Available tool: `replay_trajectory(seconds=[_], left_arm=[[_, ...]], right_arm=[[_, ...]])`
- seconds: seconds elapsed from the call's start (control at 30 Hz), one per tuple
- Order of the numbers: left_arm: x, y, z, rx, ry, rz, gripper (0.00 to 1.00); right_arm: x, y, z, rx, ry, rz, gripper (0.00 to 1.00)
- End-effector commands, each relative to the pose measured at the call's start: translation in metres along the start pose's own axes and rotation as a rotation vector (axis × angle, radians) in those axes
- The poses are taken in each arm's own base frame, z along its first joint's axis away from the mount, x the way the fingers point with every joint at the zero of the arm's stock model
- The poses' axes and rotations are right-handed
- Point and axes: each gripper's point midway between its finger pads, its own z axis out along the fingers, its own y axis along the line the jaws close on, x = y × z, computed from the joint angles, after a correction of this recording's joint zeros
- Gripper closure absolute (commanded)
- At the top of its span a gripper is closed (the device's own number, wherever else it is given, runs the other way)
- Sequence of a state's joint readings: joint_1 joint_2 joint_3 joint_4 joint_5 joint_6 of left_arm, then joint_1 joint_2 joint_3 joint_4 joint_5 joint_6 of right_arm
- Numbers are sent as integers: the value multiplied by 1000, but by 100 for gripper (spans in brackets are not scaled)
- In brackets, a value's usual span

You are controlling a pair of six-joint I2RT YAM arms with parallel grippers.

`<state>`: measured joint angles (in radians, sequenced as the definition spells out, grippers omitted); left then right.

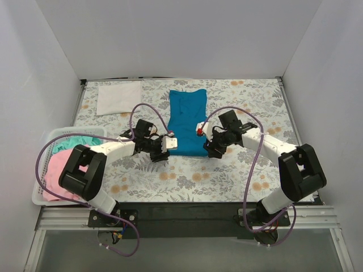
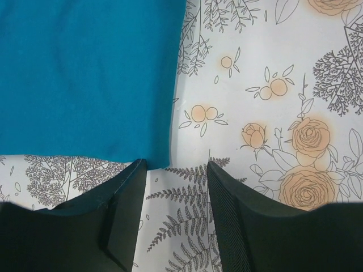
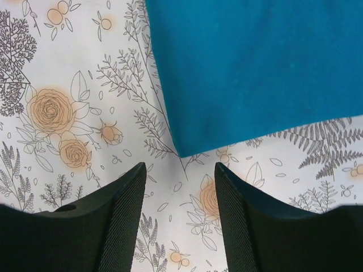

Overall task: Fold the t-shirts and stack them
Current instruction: Fold the tshirt

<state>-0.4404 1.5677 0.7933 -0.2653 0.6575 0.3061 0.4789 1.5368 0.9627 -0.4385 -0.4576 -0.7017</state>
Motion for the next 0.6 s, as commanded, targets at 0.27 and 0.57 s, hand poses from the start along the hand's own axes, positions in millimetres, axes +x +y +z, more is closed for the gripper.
replay_trajectory(seconds=[0.27, 0.57], left_arm=[[-9, 19, 14, -18, -57, 46, 58], [20, 6, 29, 20, 10, 15, 85]], right_arm=[[-8, 9, 42, -3, 9, -222, 42], [29, 14, 65, -10, 91, -254, 78]])
